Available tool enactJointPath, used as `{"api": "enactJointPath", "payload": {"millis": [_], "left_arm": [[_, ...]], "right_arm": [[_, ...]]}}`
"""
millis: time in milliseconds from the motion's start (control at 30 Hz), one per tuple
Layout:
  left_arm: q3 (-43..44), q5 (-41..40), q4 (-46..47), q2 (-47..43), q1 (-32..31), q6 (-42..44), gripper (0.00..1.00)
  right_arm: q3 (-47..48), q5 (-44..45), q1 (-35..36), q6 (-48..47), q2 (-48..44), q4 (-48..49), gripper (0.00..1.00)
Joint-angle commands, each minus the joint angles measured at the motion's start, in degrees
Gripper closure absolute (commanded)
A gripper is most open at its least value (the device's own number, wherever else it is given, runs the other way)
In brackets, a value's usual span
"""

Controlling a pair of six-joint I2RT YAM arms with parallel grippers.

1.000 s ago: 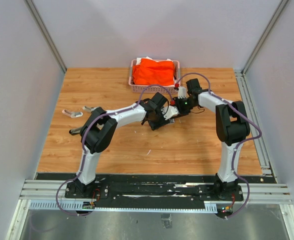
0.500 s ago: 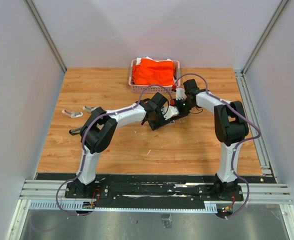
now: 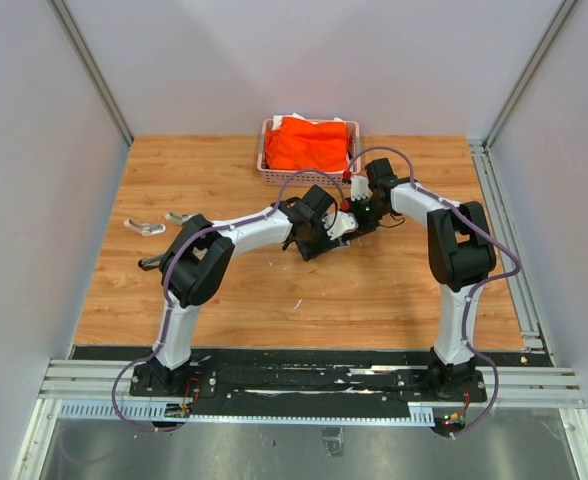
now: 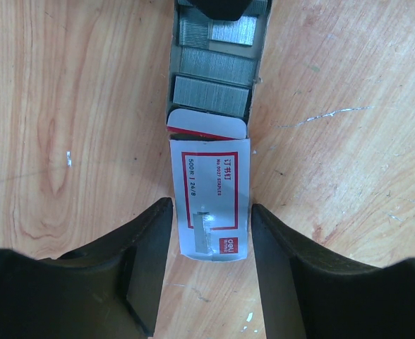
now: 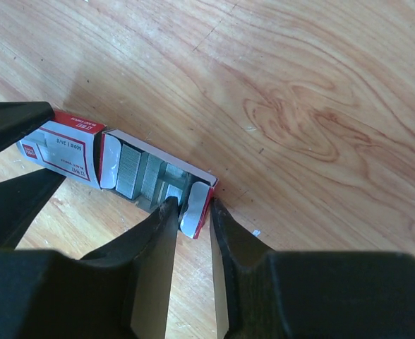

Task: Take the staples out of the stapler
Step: Close the staple box at the center of the board.

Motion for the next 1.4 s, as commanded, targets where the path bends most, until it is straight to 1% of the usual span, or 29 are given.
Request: {"api": "enactJointPath", "payload": {"millis": [0,167,433,533,633,700,800,1133,1367], "left_arm": [[-2.74,-0.79,-3.27,1.27,0.2,0.25,0.46],[-3.07,-0.7,-3.15,1.0,0.16,0.16,0.46],[-3.06,-1.04,-3.05,1.08,0.2,0.0,0.46],[-3.23,-1.14,-2.98,0.93,0.2,-0.1,0.46],[-3.46,-1.14,-2.88,0.67,0.2,-0.18,0.46],[-3.66,-1.14,-2.75,0.43,0.2,-0.19,0.46],[-3.86,-1.2,-2.66,0.22,0.18,-0.15,0.46],[-3.21,-1.73,-2.93,-1.77,0.37,0.34,0.44],[1.84,-0.96,-5.33,-2.13,0.25,-1.33,0.39]], "right_arm": [[1.23,1.31,0.65,-1.46,0.64,-2.13,0.74],[1.33,2.11,0.56,-1.51,-0.51,-2.11,0.75],[1.39,9.29,2.08,-3.89,-0.94,-2.68,0.76],[1.33,7.28,2.23,-4.42,-1.5,-1.96,0.75],[1.39,3.1,1.79,-3.76,-2.46,-1.41,0.7],[1.86,0.34,0.85,-2.55,-2.87,-1.31,0.68],[2.38,-1.36,-0.41,-1.65,-2.87,-1.34,0.67],[1.15,0.24,-3.64,-1.57,-2.46,-1.06,0.67],[2.16,0.38,-4.14,-2.17,-0.74,-1.07,0.67]]}}
